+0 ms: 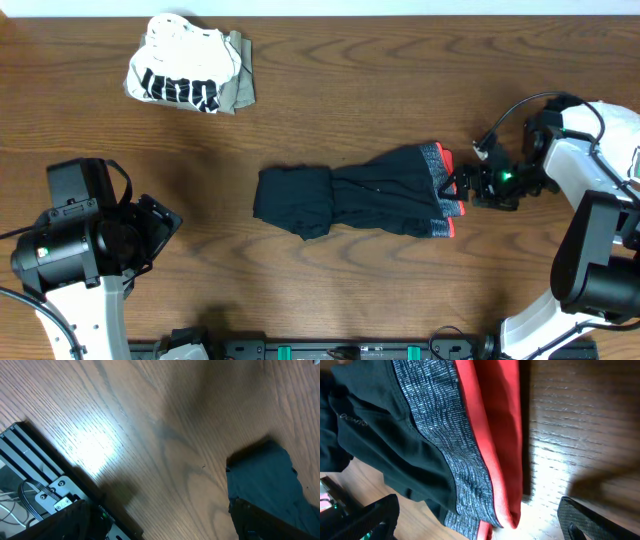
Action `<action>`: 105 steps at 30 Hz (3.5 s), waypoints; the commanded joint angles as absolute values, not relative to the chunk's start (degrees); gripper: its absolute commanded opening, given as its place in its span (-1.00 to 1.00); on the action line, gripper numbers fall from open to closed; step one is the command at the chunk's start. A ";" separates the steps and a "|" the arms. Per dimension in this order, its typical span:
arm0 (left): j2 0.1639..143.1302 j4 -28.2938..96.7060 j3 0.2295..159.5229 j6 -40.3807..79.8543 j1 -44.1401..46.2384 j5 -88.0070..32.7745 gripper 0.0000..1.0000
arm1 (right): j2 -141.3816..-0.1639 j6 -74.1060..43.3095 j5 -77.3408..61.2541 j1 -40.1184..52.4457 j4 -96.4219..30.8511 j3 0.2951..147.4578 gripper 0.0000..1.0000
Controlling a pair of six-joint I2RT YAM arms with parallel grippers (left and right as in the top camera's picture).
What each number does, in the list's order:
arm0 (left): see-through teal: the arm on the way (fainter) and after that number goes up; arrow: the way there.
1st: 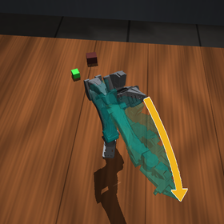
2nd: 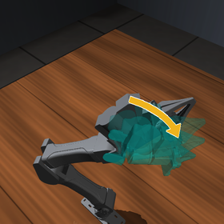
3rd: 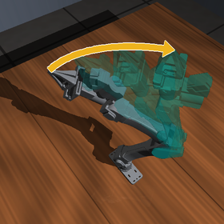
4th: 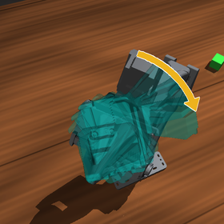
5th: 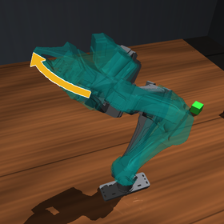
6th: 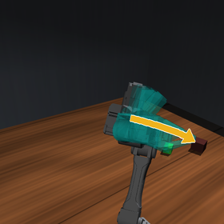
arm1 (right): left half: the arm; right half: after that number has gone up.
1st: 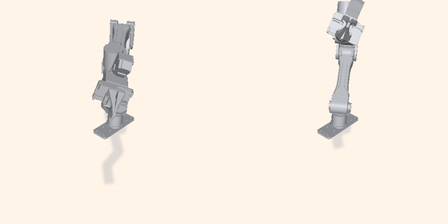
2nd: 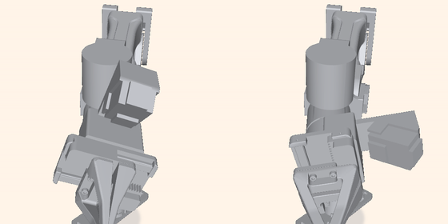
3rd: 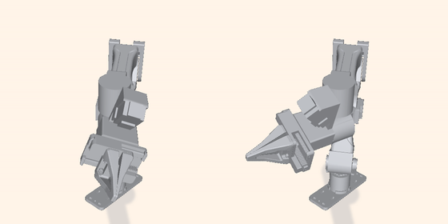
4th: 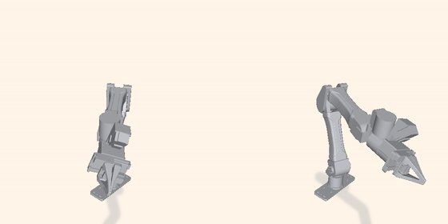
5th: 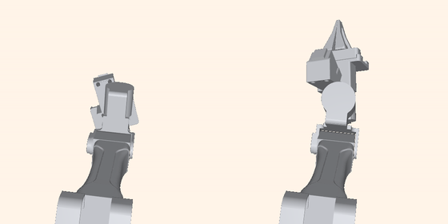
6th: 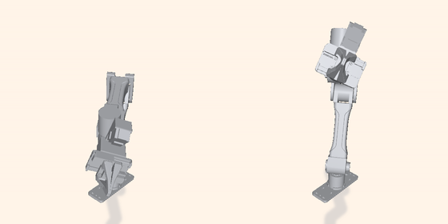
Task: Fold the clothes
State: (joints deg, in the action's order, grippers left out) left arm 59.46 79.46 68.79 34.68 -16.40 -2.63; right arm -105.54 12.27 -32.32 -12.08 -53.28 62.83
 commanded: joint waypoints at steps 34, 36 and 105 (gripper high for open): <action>59.61 79.68 68.36 34.37 -16.58 -2.33 0.84 | -105.97 4.49 -34.41 -14.39 -38.48 51.83 0.98; 59.72 79.66 68.34 34.37 -16.58 -2.33 0.84 | -105.97 4.51 -32.58 -16.71 -39.70 52.80 0.98; 62.54 79.29 68.34 34.35 -16.58 -2.35 0.84 | -117.27 -27.14 -24.08 10.74 -30.04 49.74 0.09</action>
State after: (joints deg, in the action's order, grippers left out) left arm 62.48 79.09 68.77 34.68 -16.40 -2.66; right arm -111.26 -20.86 -51.77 8.21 -29.21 53.76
